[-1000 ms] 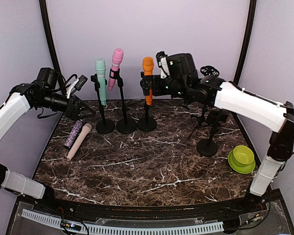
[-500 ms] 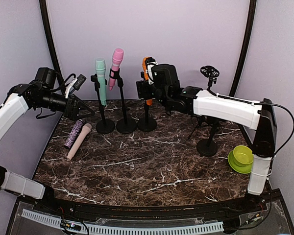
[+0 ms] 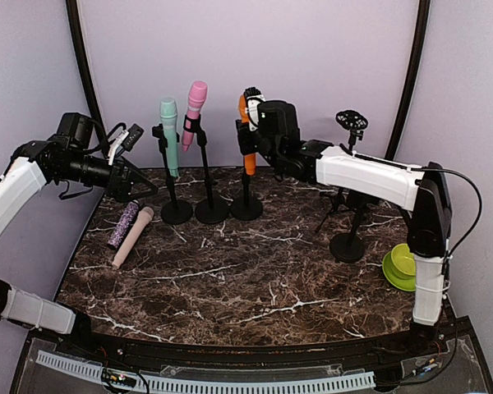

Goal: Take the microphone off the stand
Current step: Move the microphone stand with the microphone to the center of the board.

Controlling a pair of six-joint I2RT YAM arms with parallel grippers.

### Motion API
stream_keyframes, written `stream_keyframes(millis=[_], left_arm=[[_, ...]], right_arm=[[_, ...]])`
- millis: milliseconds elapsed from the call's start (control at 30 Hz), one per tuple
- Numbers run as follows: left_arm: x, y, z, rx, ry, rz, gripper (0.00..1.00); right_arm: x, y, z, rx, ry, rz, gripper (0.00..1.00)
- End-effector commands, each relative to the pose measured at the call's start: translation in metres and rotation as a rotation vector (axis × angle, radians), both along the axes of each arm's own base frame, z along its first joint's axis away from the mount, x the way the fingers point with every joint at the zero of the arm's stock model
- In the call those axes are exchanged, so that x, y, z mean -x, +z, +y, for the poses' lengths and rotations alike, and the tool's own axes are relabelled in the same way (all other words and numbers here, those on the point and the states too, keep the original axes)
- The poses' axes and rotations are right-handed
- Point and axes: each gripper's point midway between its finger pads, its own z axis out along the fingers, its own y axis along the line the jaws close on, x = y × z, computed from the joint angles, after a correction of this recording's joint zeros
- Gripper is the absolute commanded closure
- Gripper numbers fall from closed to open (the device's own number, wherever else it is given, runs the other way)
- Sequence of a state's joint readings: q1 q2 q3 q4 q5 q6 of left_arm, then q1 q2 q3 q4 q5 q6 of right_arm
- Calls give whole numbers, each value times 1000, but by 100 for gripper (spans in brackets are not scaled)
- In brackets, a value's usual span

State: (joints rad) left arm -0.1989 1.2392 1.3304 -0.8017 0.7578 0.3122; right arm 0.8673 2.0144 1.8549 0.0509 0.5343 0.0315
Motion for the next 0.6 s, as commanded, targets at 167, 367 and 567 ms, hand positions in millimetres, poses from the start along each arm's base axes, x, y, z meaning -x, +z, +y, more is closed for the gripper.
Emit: stream_keyframes(millis=[167,367,567], left_arm=[[7,11,3,1,-4,-54,1],[11,11,2,16,-11,-58,1],[15,11,0,31,-25,-55,1]], right_arm=[[11,29,6,-70,93,-29,86],[45,56,11,-89,171,-51,91],[96,70,15,-132,255,-48,93]])
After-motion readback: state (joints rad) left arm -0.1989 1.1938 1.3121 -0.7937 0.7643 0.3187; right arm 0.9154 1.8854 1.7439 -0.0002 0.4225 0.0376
